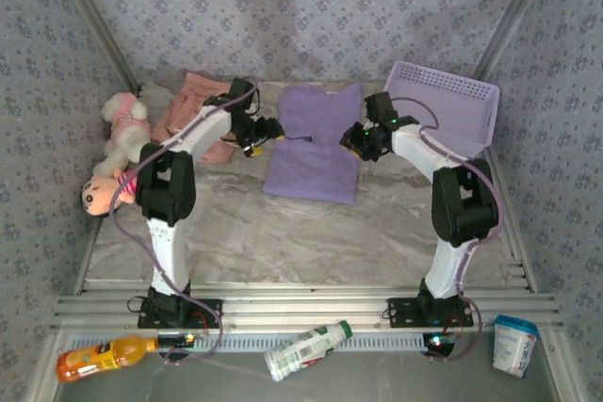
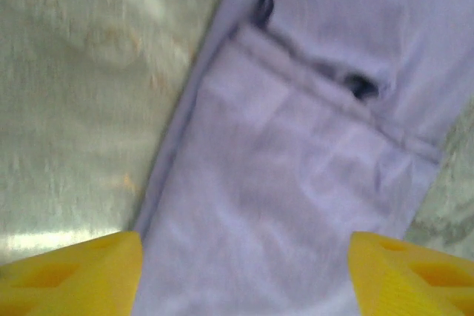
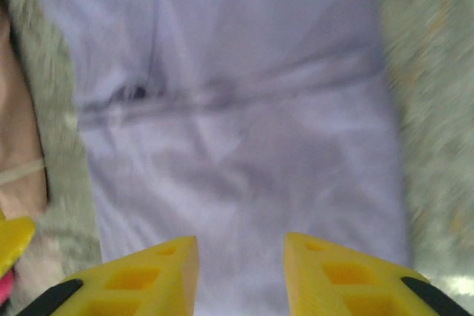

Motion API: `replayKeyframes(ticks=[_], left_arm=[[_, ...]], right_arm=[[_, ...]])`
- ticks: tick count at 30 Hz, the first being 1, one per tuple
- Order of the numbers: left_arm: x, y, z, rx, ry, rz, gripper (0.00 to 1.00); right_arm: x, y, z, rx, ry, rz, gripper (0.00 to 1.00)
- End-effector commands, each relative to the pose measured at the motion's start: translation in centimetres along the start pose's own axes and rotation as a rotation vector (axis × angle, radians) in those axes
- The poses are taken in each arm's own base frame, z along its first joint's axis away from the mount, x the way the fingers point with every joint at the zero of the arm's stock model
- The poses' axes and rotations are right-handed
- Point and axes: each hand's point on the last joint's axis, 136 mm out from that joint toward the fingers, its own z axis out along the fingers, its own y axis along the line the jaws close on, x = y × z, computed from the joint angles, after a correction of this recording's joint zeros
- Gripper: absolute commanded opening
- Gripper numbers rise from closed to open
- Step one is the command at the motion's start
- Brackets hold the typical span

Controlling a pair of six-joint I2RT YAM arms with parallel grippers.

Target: Fold and stack the mixed laundry pile

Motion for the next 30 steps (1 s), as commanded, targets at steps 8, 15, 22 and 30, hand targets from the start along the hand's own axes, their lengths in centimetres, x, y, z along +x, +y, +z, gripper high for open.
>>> replayKeyframes(ticks=[8, 15, 22, 30], left_arm=[[6.4, -1.9, 2.8, 0.067, 0.062, 0.114, 0.05], [6.8, 3.2, 5.6, -0.084, 0.059, 0.09, 0.03], [11.9, 8.2, 7.6, -0.201, 0.137, 0.073, 0.02], [19.3, 10.2, 5.3, -0.295, 0.131, 0.081, 0.01]], right_arm=[[8.4, -1.1, 3.5, 0.064, 0.153, -0.061, 0.27], [10.1, -6.3, 5.2, 0.172, 0.198, -0.009, 0.26], [12.0, -8.3, 4.7, 0.218, 0.211, -0.018, 0.26], [16.6, -10.3, 2.3, 0.24, 0.245, -0.073, 0.28]])
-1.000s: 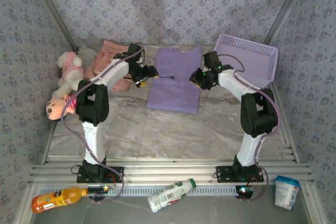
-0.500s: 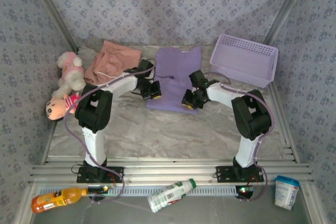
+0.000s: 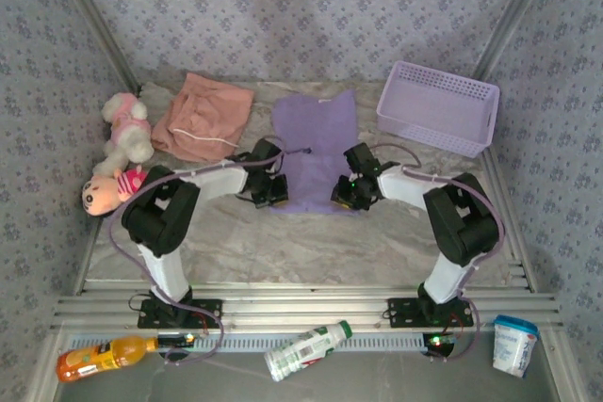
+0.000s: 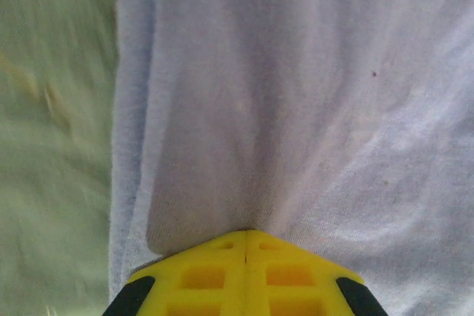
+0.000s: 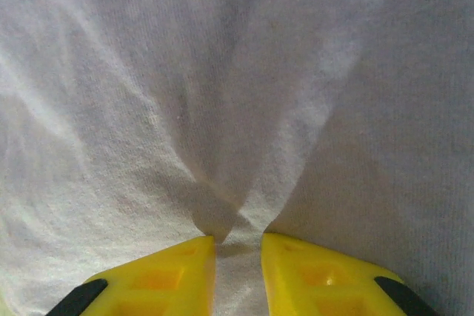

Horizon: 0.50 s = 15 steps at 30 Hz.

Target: Fold and stack the mixed laundry pile

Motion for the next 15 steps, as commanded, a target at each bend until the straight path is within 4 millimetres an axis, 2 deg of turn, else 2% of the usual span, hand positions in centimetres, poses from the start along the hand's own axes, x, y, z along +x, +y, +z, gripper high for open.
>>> replayKeyframes(ticks=[1, 4, 7, 9, 10, 12, 14, 15], left_arm=[[5.7, 4.8, 0.0, -0.205, 0.076, -0.056, 0.01], [7.3, 5.9, -1.5, -0.255, 0.036, -0.052, 0.01], [8.1, 6.9, -2.9, -0.28, 0.007, -0.056, 0.01], [8.3, 6.8, -3.9, -0.281, -0.01, -0.041, 0.03], [8.3, 6.5, -4.5, -0.275, -0.015, -0.028, 0.07], [8.0, 5.0, -5.6, -0.246, -0.034, 0.003, 0.26], [7.7, 3.0, -6.8, -0.213, -0.059, 0.041, 0.45], [7.5, 1.7, -7.3, -0.188, -0.076, 0.061, 0.48]], right_arm=[[4.5, -4.0, 0.0, 0.129, 0.085, 0.003, 0.28], [6.3, -5.0, -1.2, 0.138, 0.082, -0.006, 0.29], [7.5, -5.8, -2.8, 0.13, 0.073, -0.02, 0.31], [7.8, -5.6, -4.0, 0.112, 0.064, -0.043, 0.35], [7.9, -5.3, -4.8, 0.095, 0.058, -0.058, 0.4], [8.2, -4.3, -6.5, 0.042, 0.048, -0.065, 0.54], [8.1, -3.8, -8.3, -0.006, 0.012, -0.047, 0.77], [8.0, -3.9, -9.2, -0.023, -0.013, -0.033, 0.91]])
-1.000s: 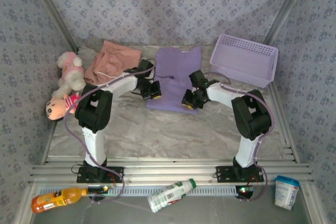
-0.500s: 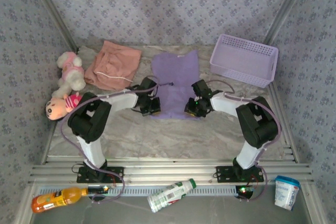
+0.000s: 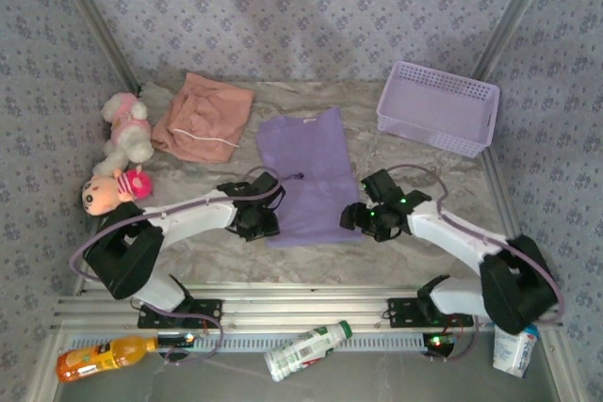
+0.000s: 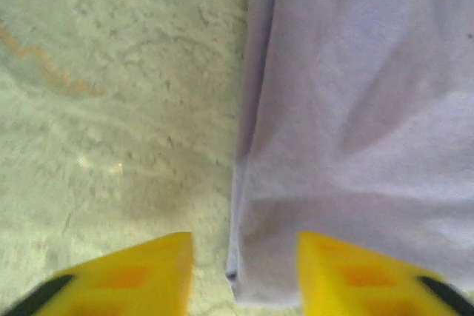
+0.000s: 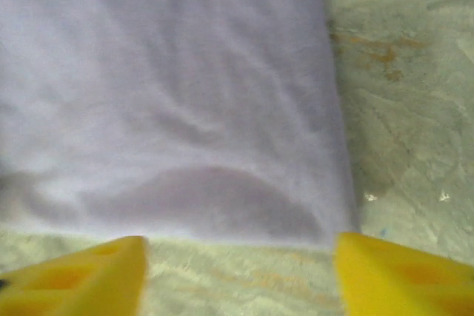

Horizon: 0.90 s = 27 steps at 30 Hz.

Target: Fold and stack the mixed laundry pile

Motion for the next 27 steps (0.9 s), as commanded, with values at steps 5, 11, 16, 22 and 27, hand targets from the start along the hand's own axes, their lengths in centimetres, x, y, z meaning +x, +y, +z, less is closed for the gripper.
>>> replayKeyframes(ticks=[5, 11, 16, 22, 27], left_arm=[[-1.9, -7.8, -4.9, 0.15, -0.105, 0.12, 0.38], [-2.9, -15.3, -3.1, 0.251, -0.064, 0.227, 0.0], [-4.4, -19.5, -0.4, 0.252, -0.026, 0.266, 0.0], [-5.7, -20.3, 3.3, 0.191, 0.004, 0.265, 0.0], [-5.7, -19.3, 5.5, 0.161, 0.044, 0.229, 0.0]], right_arm=[[1.8, -2.3, -4.8, -0.05, -0.046, 0.117, 1.0], [2.8, -3.8, -4.0, -0.078, -0.028, 0.24, 0.79], [1.9, -3.9, -2.2, -0.087, -0.054, 0.276, 0.54], [1.1, -4.0, 0.2, -0.083, -0.053, 0.322, 0.52], [0.1, -3.7, 1.8, -0.065, -0.044, 0.321, 0.46]])
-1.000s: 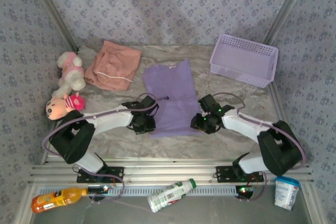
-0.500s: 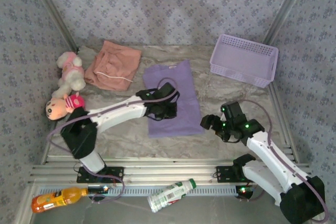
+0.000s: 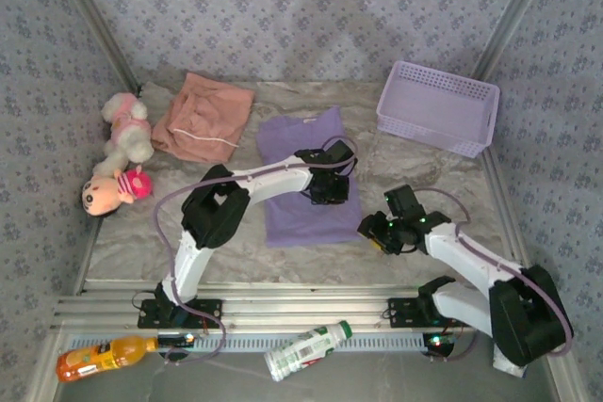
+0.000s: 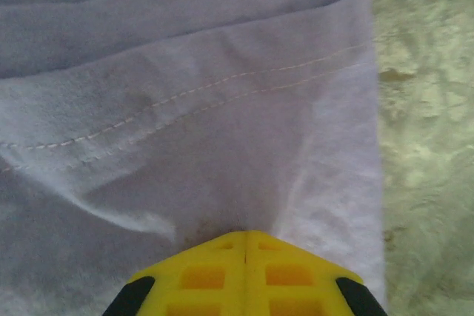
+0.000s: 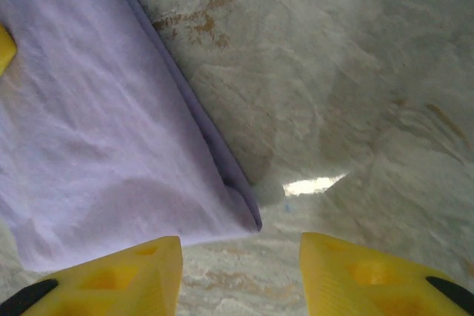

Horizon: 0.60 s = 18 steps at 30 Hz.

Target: Fold and stack the mixed laundry pile

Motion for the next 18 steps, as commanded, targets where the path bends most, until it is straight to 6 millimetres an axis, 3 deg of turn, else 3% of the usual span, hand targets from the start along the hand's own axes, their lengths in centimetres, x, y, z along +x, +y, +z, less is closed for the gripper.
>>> replayKeyframes(ticks=[1, 8, 14, 18], left_arm=[[0.3, 1.0, 0.7, -0.023, 0.045, -0.015, 0.0], [1.2, 2.0, 2.1, -0.04, 0.086, -0.029, 0.0], [1.9, 2.7, 2.7, -0.056, 0.106, -0.031, 0.0], [2.1, 3.0, 2.7, -0.062, 0.106, -0.033, 0.0]], right_arm=[[-1.0, 1.1, 0.8, -0.016, -0.023, 0.005, 0.45], [-1.0, 1.1, 2.2, -0.013, -0.011, 0.011, 0.35], [-1.4, 3.0, 1.3, -0.03, -0.022, -0.029, 0.36], [-1.1, 3.3, 1.0, -0.021, -0.027, -0.043, 0.38]])
